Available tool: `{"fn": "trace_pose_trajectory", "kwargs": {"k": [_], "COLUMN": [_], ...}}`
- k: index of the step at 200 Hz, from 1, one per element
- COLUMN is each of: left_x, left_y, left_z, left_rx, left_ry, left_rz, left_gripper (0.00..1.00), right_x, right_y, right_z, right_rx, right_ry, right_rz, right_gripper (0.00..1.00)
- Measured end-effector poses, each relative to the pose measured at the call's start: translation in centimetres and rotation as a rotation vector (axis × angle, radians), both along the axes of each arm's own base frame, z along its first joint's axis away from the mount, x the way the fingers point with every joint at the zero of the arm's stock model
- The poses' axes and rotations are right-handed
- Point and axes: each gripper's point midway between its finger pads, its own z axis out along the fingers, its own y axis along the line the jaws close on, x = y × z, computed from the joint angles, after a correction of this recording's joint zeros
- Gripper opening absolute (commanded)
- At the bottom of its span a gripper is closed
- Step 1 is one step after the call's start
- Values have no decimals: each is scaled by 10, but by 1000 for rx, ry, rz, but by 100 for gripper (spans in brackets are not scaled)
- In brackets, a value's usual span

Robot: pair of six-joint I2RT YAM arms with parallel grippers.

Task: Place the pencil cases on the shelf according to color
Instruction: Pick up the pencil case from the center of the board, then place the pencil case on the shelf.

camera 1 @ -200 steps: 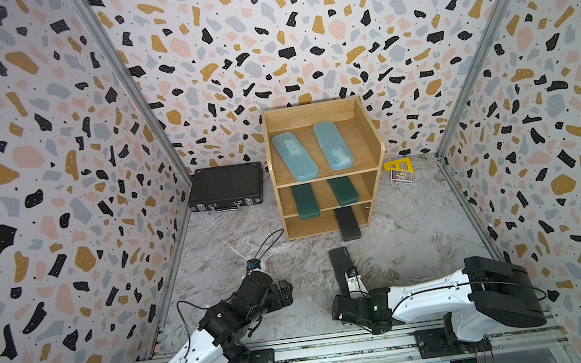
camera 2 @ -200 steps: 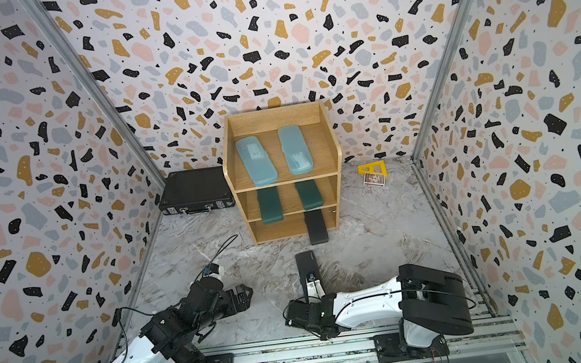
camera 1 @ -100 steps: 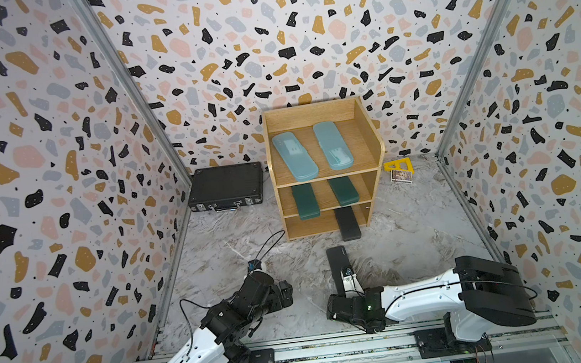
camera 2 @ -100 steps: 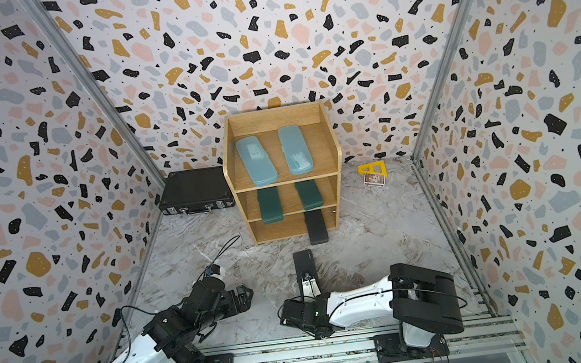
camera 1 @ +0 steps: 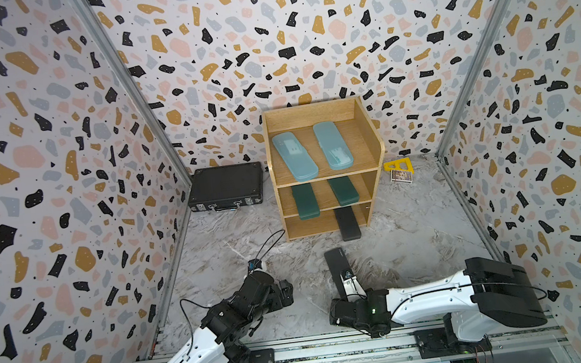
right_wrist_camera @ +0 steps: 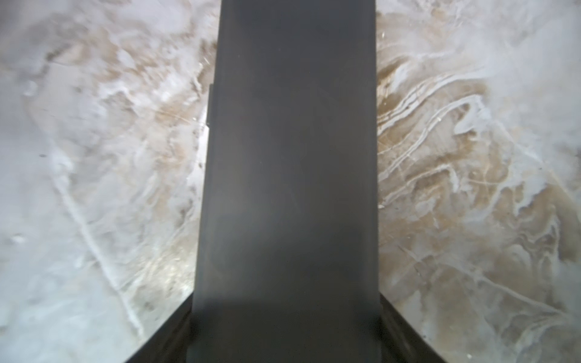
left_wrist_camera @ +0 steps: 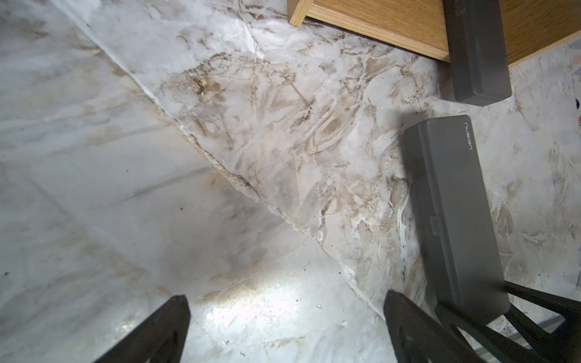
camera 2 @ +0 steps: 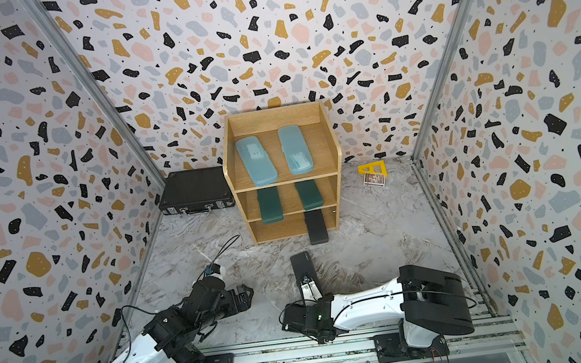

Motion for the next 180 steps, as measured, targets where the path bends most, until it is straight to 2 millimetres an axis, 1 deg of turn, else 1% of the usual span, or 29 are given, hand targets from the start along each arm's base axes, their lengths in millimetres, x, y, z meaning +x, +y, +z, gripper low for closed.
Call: {"fn": "trace_pose_trajectory", "kwargs": {"k": [51, 85, 107, 126, 144, 161, 180], "left_x": [1, 1, 1, 3, 4, 6, 8], "left_y": [1, 1, 2, 3, 4, 5, 5], "left_z": [0, 1, 1, 1, 2, 4, 4], "left_rx": [3, 3, 6, 12, 17, 20, 28], "left_ry": [-5, -6, -9, -16, -22, -30, -31], "left_rz": [4, 5, 8, 16, 22, 29, 34], "left_gripper": [100, 100, 100, 100, 100, 100, 100], "right_x": [3, 10, 23, 39, 54, 70, 86], "right_y": [5, 5, 8, 13, 23, 36, 48], "right_z": [26, 33, 37, 41, 44, 47, 46], "right_rx": [79, 93, 117, 141, 145, 159, 168], "right_ry": [-27, -25, -11, 1, 6, 10, 18], "right_rz": [15, 16, 3, -13, -18, -18, -16], "right_gripper": [18, 18, 19, 18, 18, 18, 18]}}
